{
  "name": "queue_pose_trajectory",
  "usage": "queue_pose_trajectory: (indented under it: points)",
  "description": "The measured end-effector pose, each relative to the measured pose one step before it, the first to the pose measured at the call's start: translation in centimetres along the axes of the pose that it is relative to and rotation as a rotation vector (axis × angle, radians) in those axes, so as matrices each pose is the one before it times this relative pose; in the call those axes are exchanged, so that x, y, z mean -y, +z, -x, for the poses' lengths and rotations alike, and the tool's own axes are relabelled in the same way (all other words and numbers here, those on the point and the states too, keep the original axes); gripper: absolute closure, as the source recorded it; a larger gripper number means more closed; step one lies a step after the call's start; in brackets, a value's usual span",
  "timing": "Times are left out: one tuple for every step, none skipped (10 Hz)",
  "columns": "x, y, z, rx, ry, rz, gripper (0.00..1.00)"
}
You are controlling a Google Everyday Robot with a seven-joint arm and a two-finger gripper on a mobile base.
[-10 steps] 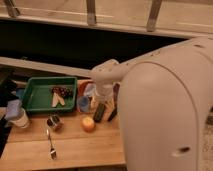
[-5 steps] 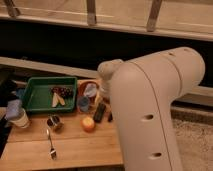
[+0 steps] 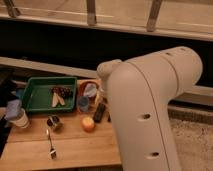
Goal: Place eraser in tray
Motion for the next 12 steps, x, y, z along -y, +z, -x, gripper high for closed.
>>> queue_pose_trajectory:
  points:
    - [-0.419, 0.276, -0.175, 0.00418, -0.00216, 0.00112, 0.3]
    - [-0.498, 0.403, 0.055, 0.00491, -0.0084, 0.00089, 0.3]
    - [-0.398, 0.363, 0.038, 0.00007, -0.00432, 0.00501, 0.3]
    - [-0.404, 0.363, 0.098, -0.0009, -0.00517, 0.00331, 0.3]
    - [-0.593, 0.51, 0.24, -0.00099, -0.0072, 0.00345, 0.3]
    - [-0.372, 0.305, 0.416, 0.00128, -0.00573, 0.00177, 0.3]
    - [0.123, 0.294, 0.438, 0.0003, -0.00039, -0.00301, 0.3]
    - [0.305, 0.402, 0.294, -0.00477, 0.00528, -0.00789, 0.3]
    - [0.315, 0.415, 0.315, -0.00417, 0.00581, -0.00879, 0.3]
    - [0.097, 0.325, 0.149, -0.00439, 0.00343, -0.0068, 0.3]
    - [0.192, 0.22, 0.061, -0.00335, 0.0073, -0.00484, 0.3]
    - [0.334, 0.315, 0.059, -0.00616, 0.00908, -0.00585, 0.3]
